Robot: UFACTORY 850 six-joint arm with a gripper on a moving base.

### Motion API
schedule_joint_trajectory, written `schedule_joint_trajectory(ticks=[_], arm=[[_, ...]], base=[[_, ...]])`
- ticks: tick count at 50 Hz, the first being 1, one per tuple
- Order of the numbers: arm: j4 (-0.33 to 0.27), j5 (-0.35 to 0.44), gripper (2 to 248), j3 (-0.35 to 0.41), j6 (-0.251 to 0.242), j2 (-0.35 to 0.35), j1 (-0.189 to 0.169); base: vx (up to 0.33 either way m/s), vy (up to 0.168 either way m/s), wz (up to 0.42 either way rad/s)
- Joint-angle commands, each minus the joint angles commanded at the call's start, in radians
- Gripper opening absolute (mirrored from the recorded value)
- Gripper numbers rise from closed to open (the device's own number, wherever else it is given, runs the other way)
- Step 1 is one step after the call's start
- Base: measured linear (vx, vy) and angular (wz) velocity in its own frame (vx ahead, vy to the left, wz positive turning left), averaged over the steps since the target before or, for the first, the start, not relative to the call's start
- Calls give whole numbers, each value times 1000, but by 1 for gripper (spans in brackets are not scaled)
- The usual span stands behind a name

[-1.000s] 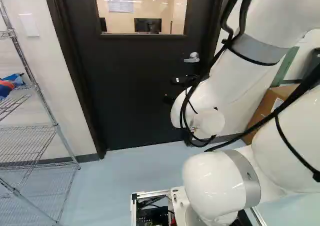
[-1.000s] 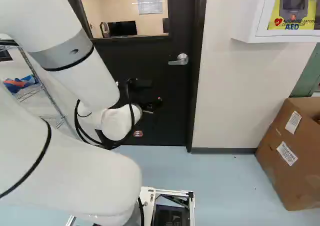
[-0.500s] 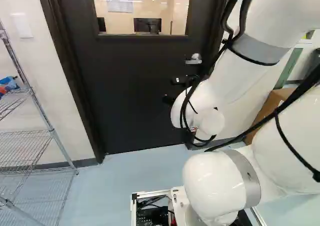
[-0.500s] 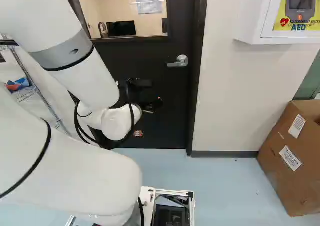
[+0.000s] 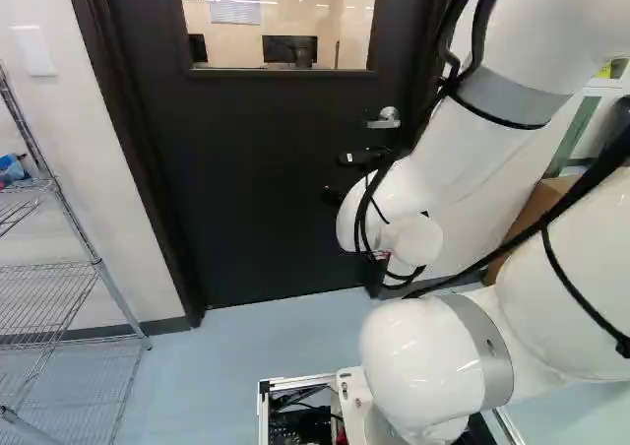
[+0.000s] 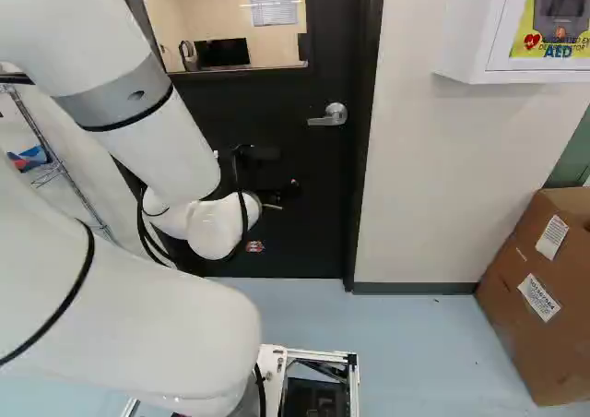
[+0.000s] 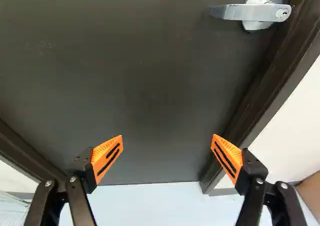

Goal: Open the door and move inside

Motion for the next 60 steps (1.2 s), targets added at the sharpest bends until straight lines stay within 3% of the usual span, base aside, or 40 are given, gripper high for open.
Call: schedule_joint_trajectory(ticks=[19, 60], arm=[[0, 0, 247, -25, 0, -21, -7], [0, 0, 247, -170, 0, -69, -71]], base=[[0, 0, 0], [0, 0, 0]])
